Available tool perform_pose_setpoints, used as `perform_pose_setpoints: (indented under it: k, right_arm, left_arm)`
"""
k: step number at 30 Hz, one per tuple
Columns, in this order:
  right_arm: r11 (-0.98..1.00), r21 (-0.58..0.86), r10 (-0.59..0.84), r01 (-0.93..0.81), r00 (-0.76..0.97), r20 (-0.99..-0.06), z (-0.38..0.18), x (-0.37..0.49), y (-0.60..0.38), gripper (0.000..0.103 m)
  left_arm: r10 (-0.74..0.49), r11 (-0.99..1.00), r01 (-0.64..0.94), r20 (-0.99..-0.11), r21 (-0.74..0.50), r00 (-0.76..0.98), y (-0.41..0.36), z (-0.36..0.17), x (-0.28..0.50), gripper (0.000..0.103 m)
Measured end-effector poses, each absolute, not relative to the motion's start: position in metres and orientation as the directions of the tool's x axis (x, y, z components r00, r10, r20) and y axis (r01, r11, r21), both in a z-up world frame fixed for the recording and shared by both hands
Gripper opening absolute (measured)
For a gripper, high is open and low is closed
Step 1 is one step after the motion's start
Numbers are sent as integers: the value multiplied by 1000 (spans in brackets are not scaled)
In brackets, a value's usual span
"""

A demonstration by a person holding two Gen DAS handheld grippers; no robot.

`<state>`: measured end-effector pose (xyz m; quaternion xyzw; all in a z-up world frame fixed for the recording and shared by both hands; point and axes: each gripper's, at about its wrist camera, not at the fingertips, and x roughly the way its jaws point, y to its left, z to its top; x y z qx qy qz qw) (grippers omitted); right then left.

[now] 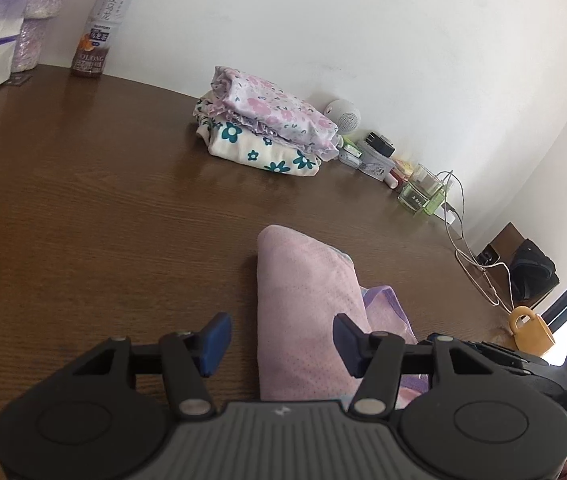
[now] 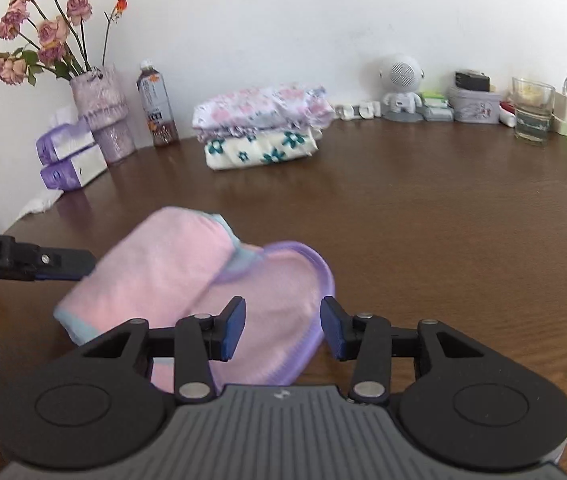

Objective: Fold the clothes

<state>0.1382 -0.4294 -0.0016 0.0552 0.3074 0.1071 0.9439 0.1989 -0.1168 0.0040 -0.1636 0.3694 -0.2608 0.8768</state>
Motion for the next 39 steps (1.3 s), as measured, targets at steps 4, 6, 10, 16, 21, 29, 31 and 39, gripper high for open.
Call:
perform_pose_setpoints:
  k: [4,6,10,16,21,29,31,39]
  right_arm:
    - [968,132,251,-214,776,-578,-2,132,-438,37]
    - [964,117,260,-238,769,-584,-6,132,-435,37]
    - [958,99,271,-267,746,-609,-9,141,-434,33]
    - [949,125,303,-288,741,-599,-11,142,-433,30]
    - [929,163,362,-332,726,-585,-11,135,-424,30]
    - [910,206,411,-359,718,-562,-8,133,-409,30]
    - [911,210,410,-355,719,-561,-8,133,-407,30]
    - [926,206,376,-316,732,-568,-11,138,-408,31]
  left_arm:
    - [-579,803,291,-566,-519,588,-120,-1,204,54]
    - [-579,799,268,-567,-538,586,-121,-3,207,54]
    - [-587,785,235,-570,-573,575,-125,-7,214,38]
    - [-546,828,276,-589,-489,595,-138,2,216,11]
    - [-466,885,343,-607,-315,644,-146,21,211,9]
    - [-262,878,443,-593,181,761,-177,48,194,8]
    - [-239,843,464,-585,271,775,-189,46,189,8]
    - [-237,670,535,-536,514,811,-241,23,153,8]
